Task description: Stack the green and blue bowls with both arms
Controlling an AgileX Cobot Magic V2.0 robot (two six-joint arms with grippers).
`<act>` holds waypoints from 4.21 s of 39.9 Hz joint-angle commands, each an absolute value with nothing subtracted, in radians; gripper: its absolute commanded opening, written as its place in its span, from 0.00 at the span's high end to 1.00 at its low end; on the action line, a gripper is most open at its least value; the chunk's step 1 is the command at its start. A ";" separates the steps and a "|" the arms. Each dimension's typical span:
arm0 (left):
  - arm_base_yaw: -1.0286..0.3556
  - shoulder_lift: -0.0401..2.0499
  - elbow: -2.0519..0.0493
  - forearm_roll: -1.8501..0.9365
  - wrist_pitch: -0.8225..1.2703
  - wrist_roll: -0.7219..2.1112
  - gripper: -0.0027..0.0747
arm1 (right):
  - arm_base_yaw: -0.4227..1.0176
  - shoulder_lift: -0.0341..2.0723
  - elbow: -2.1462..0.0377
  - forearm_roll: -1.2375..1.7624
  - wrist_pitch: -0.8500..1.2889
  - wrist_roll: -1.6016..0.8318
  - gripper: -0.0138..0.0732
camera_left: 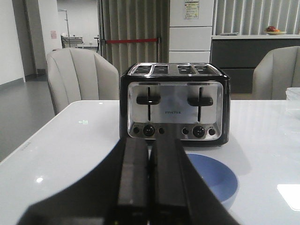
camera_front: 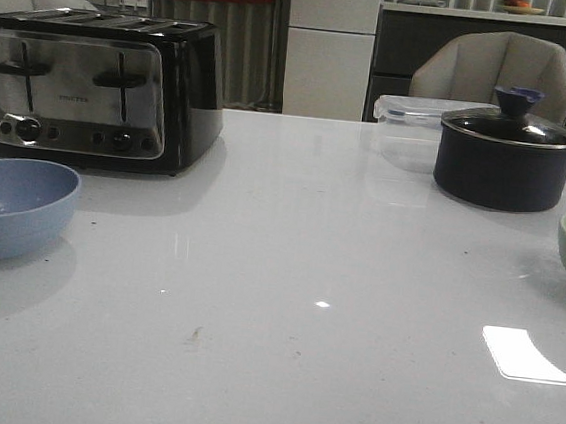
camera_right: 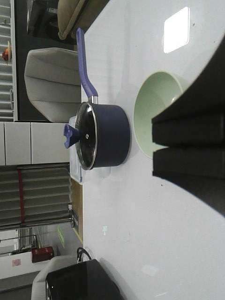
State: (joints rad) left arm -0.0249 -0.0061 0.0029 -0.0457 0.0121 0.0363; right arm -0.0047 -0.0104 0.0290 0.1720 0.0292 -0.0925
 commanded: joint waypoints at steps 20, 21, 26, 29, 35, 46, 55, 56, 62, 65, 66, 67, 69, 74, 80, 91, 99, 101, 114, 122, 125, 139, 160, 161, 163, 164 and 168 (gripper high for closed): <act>-0.024 -0.022 0.012 -0.053 -0.080 0.029 0.84 | -0.010 -0.029 0.023 0.175 -0.065 -0.100 0.83; -0.024 -0.022 0.012 -0.053 -0.080 0.029 0.84 | -0.010 -0.029 0.023 0.175 -0.065 -0.100 0.83; -0.024 -0.022 0.012 -0.053 -0.080 0.029 0.84 | -0.010 -0.029 0.023 0.175 -0.065 -0.100 0.83; -0.024 -0.022 0.012 -0.053 -0.080 0.029 0.84 | -0.010 -0.029 0.023 0.175 -0.066 -0.100 0.83; -0.024 -0.022 0.012 -0.053 -0.080 0.029 0.84 | -0.010 -0.029 0.023 0.176 -0.080 -0.100 0.83; -0.026 -0.020 -0.109 -0.060 -0.086 0.027 0.84 | -0.010 -0.029 -0.123 0.175 0.008 -0.100 0.83; -0.026 0.066 -0.415 -0.061 0.133 0.027 0.84 | -0.010 0.072 -0.405 0.157 0.177 -0.100 0.83; -0.026 0.087 -0.456 -0.061 0.167 0.027 0.84 | -0.010 0.090 -0.442 0.156 0.202 -0.100 0.83; -0.026 0.208 -0.668 -0.061 0.385 0.027 0.84 | -0.010 0.227 -0.618 0.156 0.362 -0.100 0.83; -0.026 0.269 -0.741 -0.061 0.494 0.027 0.84 | -0.010 0.287 -0.693 0.156 0.460 -0.100 0.83; -0.026 0.289 -0.764 -0.061 0.521 0.027 0.84 | -0.010 0.316 -0.715 0.156 0.494 -0.100 0.83; -0.026 0.304 -0.778 -0.061 0.555 0.027 0.84 | -0.010 0.332 -0.734 0.156 0.527 -0.100 0.83; -0.026 0.335 -0.801 -0.061 0.600 0.027 0.84 | -0.010 0.370 -0.754 0.156 0.575 -0.100 0.83; -0.026 0.400 -0.803 -0.061 0.684 0.027 0.84 | -0.010 0.451 -0.762 0.156 0.666 -0.100 0.83; -0.026 0.466 -0.801 -0.061 0.776 0.027 0.84 | -0.010 0.537 -0.762 0.156 0.764 -0.100 0.83; -0.026 0.527 -0.751 -0.068 0.787 0.027 0.84 | -0.010 0.630 -0.761 0.156 0.850 -0.100 0.83; -0.026 0.542 -0.728 -0.068 0.777 0.027 0.83 | -0.010 0.665 -0.761 0.131 0.883 -0.100 0.82; -0.026 0.542 -0.728 -0.068 0.777 0.027 0.80 | -0.010 0.671 -0.761 0.120 0.890 -0.100 0.76; -0.026 0.542 -0.728 -0.068 0.777 0.034 0.21 | -0.010 0.678 -0.761 0.087 0.886 -0.100 0.23; -0.106 0.542 -0.728 -0.086 0.759 0.075 0.22 | -0.010 0.678 -0.761 0.094 0.860 -0.054 0.23; -0.163 0.542 -0.728 -0.086 0.746 0.080 0.22 | -0.010 0.693 -0.762 0.083 0.840 -0.025 0.23; -0.377 0.542 -0.728 -0.086 0.740 0.083 0.22 | -0.081 0.908 -0.879 -0.051 0.850 0.066 0.23; -0.387 0.542 -0.728 -0.086 0.740 0.083 0.22 | -0.337 1.431 -1.087 0.124 0.835 -0.047 0.23; -0.387 0.542 -0.728 -0.086 0.740 0.083 0.22 | -0.337 1.450 -1.096 0.124 0.830 -0.047 0.23; -0.387 0.542 -0.728 -0.086 0.740 0.083 0.22 | -0.337 1.496 -1.118 0.125 0.823 -0.047 0.23; -0.387 0.542 -0.728 -0.086 0.740 0.083 0.22 | -0.337 1.516 -1.129 0.125 0.823 -0.047 0.23; -0.387 0.542 -0.728 -0.086 0.740 0.083 0.22 | -0.337 1.599 -1.186 0.125 0.824 -0.047 0.23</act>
